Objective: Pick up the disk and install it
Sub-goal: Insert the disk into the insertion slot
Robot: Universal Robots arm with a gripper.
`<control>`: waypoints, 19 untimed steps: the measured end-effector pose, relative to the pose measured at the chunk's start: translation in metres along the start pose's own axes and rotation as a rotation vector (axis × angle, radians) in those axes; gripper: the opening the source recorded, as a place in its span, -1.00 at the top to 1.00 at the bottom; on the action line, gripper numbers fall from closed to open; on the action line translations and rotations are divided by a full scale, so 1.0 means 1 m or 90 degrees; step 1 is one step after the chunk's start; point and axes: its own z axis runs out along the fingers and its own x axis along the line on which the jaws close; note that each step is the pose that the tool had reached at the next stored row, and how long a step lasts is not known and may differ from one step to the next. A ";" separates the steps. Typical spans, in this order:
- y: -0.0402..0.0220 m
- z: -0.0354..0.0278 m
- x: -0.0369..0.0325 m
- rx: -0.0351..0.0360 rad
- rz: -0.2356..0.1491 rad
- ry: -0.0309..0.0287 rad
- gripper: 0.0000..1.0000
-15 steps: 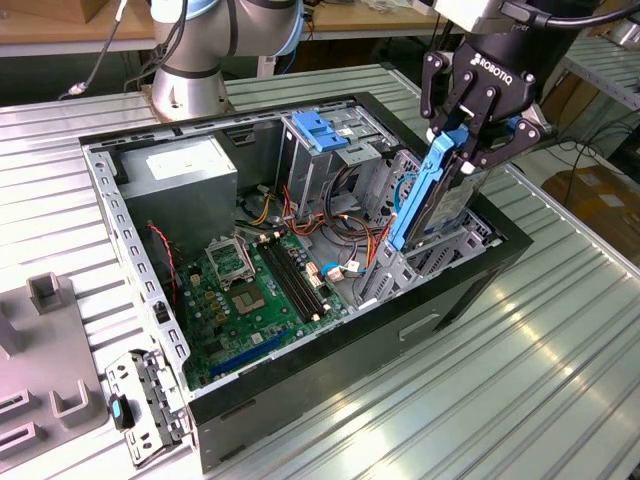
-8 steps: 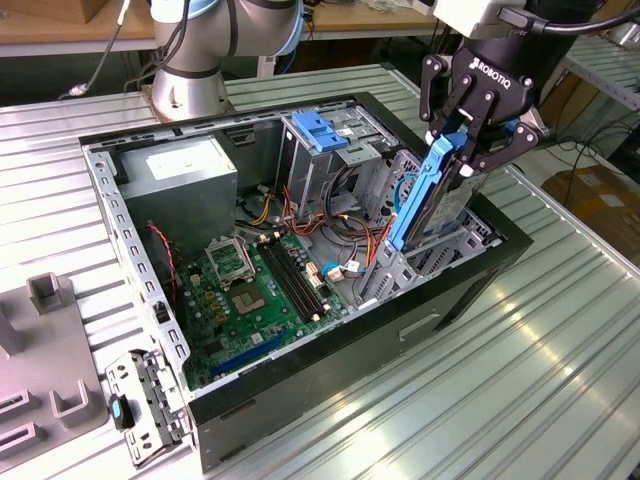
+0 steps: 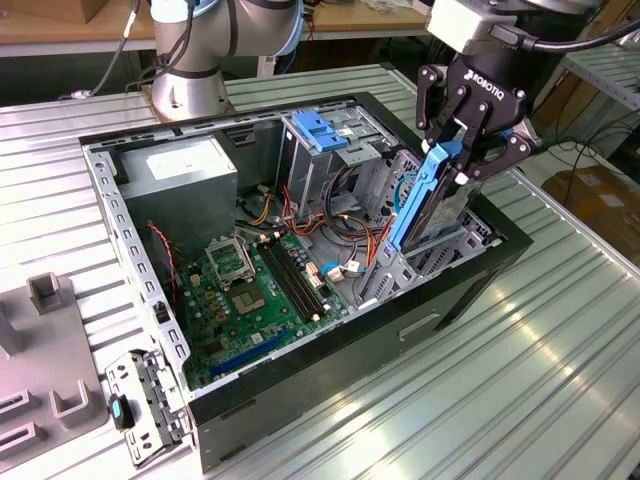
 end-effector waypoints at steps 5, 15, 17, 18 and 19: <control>-0.0002 0.0075 -0.0001 0.0000 0.000 0.0001 0.26; -0.0007 0.0300 -0.0005 0.0000 0.000 0.0000 0.26; -0.0008 0.0346 -0.0006 0.0000 0.000 0.0002 0.26; -0.0008 0.0377 -0.0006 0.0000 0.000 0.0001 0.26; -0.0009 0.0396 -0.0007 0.0000 0.000 0.0001 0.26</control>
